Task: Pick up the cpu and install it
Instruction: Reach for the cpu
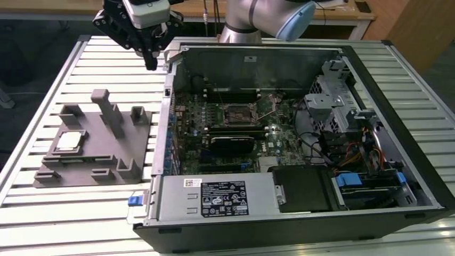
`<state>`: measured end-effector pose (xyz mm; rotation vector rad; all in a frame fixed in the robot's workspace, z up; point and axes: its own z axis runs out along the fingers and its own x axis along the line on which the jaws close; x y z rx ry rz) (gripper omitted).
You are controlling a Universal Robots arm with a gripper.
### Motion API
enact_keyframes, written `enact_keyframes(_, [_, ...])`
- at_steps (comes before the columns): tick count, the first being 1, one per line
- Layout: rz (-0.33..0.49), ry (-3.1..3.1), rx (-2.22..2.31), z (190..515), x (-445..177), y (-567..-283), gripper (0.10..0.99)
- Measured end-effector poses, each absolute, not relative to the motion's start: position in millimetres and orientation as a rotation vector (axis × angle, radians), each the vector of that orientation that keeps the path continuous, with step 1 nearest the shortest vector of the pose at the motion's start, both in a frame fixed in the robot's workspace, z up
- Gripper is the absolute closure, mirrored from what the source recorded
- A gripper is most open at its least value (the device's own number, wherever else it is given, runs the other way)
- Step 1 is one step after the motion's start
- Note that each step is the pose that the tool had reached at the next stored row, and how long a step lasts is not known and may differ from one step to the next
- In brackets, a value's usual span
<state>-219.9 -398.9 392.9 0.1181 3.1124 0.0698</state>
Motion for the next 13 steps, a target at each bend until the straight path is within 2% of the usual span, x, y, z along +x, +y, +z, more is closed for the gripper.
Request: enact_keyframes(13, [0.07,3.113,0.118,393,-232,-399,0.98])
